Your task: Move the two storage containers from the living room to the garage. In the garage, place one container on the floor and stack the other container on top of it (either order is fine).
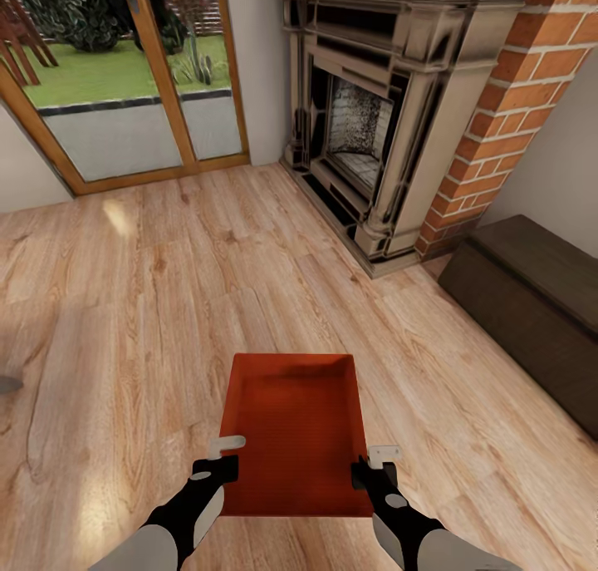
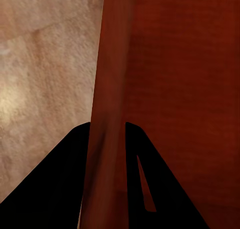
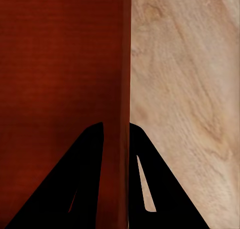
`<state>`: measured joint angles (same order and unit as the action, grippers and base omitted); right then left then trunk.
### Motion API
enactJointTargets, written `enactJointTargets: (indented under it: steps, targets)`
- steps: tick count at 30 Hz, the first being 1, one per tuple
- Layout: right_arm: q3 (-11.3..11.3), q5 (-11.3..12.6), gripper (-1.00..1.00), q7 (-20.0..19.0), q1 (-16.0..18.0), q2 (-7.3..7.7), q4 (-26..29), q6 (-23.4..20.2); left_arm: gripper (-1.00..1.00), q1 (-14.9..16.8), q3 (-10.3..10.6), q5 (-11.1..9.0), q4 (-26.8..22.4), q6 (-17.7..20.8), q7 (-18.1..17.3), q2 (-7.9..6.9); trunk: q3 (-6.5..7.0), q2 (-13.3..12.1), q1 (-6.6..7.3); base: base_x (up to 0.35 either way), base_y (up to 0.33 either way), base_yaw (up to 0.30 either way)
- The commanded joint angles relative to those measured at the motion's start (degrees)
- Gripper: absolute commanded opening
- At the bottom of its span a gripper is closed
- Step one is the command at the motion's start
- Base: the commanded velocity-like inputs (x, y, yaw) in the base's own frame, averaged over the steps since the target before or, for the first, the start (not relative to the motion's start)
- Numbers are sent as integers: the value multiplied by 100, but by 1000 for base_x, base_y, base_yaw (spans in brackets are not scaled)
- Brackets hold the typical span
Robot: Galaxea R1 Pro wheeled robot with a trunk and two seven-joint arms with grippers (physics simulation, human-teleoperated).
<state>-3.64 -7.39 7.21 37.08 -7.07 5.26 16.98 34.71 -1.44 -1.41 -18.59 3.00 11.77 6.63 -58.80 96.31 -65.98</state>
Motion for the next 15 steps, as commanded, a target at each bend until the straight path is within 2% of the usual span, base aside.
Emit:
enactJointTargets:
  steps: [1, 15]
  targets:
    - [-75, -62, -100, -1, 1, -5, -16, 10, -100, 1, -59, 55, -29, 34, 43, 2, 15, -40, 23, 0, 0, 0]
    - [-73, -117, -100, -18, 1, -14, -15, 7, -100, 1, -59, 61, -59, 34, 44, 9, 266, -601, 330, 0, 0, 0]
